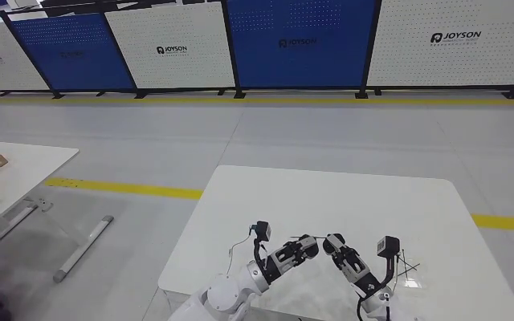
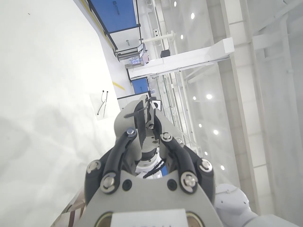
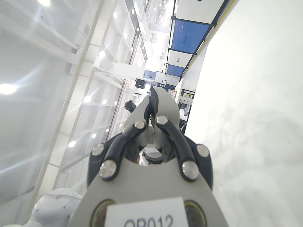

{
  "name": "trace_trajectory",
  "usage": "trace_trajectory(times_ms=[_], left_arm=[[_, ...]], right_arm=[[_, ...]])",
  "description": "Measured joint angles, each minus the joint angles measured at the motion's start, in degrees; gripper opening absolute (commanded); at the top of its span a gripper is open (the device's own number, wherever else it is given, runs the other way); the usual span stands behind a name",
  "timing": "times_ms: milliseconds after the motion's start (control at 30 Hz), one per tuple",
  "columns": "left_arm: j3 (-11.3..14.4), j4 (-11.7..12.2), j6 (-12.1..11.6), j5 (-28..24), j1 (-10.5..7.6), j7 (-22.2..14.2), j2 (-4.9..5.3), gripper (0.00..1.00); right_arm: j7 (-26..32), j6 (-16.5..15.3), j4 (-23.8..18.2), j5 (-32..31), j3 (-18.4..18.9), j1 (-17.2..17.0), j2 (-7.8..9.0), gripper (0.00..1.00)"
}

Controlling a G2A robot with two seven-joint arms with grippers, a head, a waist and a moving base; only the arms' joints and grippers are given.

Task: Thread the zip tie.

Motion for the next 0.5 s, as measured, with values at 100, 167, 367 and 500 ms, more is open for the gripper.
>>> trace_trajectory(times_ms=[100,167,367,500], left_arm=[[0.06,0.03,0.10,-0.16,-0.08,0.27,-0.02,0.12],[0.10,0.06,0.15,-0.18,-0.13,0.42,-0.02,0.12],[0.10,0.23,0.64,-1.00,-0.60,1.50,-0.12,0.15],[0.16,0.36,0.90,-1.26,-0.84,1.78,-0.16,0.04]], right_arm=[[0.00,0.00,0.00,0.00,0.00,0.00,0.00,0.00],[0.00,0.00,0.00,0.00,0.00,0.00,0.00,0.00],[0.00,0.00,0.00,0.00,0.00,0.00,0.00,0.00],[0.00,0.00,0.00,0.00,0.00,0.00,0.00,0.00]])
